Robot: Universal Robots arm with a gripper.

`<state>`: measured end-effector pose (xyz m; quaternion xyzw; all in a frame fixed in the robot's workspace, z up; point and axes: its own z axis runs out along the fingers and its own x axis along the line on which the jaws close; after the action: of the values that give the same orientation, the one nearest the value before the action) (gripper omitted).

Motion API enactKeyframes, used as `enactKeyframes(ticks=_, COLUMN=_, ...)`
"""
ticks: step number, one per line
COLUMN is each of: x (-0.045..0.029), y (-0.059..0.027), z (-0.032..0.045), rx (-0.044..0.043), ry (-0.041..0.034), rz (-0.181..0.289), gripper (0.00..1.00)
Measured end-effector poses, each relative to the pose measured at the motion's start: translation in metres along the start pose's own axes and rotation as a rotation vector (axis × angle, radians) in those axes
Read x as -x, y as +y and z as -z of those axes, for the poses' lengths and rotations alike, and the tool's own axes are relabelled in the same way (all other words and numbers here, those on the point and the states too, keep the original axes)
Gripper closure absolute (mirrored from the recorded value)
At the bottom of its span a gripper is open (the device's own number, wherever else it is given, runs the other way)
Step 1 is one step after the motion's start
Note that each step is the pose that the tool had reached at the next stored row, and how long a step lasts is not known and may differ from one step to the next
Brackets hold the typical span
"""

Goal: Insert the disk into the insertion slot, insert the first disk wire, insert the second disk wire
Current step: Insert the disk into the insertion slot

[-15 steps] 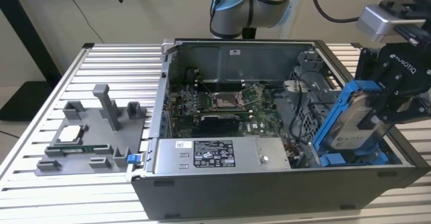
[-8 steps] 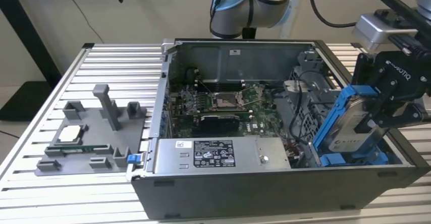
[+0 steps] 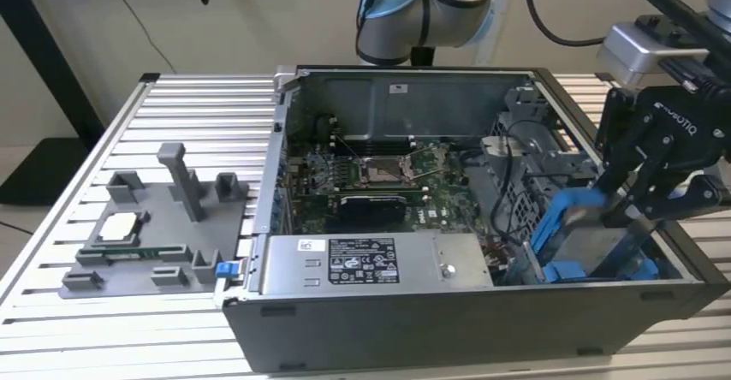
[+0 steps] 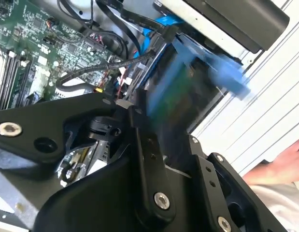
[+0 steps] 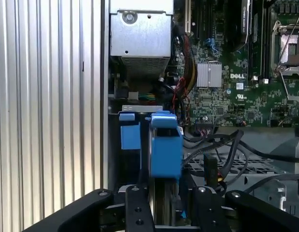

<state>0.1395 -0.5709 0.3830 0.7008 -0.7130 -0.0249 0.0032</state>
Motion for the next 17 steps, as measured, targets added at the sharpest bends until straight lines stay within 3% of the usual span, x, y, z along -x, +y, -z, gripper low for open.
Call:
enactKeyframes(ticks=6, x=0.0005, y=0.0007, z=0.0142, rx=0.0001, ry=0.0, rz=0.0, gripper=0.0)
enactKeyframes(ticks=17, x=0.0161, y=0.0043, z=0.0152, rx=-0.0001, ry=0.0, rz=0.0, gripper=0.0)
